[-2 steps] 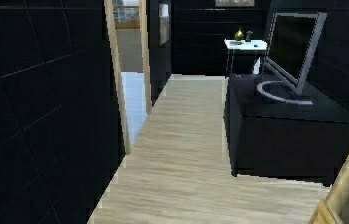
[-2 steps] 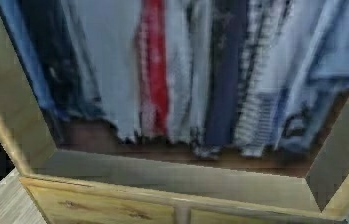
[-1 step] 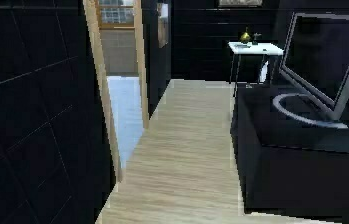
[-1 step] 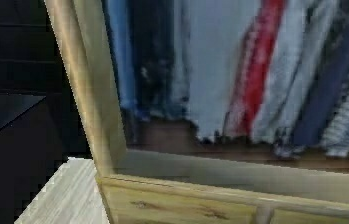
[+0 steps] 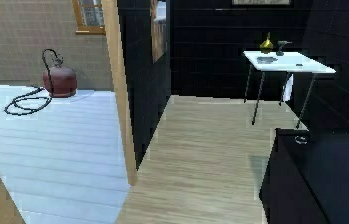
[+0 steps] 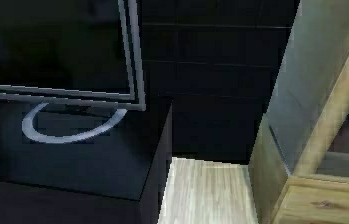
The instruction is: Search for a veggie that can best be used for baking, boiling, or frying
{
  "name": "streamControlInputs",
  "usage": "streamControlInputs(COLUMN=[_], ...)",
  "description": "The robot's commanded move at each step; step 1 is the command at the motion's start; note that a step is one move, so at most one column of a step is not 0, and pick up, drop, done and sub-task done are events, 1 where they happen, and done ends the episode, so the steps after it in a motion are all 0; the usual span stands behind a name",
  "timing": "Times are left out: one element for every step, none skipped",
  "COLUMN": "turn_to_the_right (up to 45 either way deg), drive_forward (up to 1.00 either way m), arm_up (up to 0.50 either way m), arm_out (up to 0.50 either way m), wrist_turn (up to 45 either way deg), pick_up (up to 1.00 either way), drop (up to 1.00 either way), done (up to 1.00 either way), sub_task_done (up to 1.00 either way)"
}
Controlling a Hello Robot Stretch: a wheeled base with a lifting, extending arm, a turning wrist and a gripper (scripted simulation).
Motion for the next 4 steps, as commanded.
streamControlInputs(turn_to_the_right=[-6.0, 0.0, -9.0, 0.0], drive_forward=[0.0, 0.5, 0.0, 0.35], arm_up=[0.0, 0.0, 0.0, 0.0], arm_out=[0.0, 0.0, 0.0, 0.0], wrist_turn=[0.0, 0.0, 0.0, 0.0], pick_up=[0.0, 0.0, 0.0, 0.0], drop=[0.0, 0.0, 0.0, 0.0], done=[0.0, 0.0, 0.0, 0.0], sub_task_done=[0.0, 0.0, 0.0, 0.0])
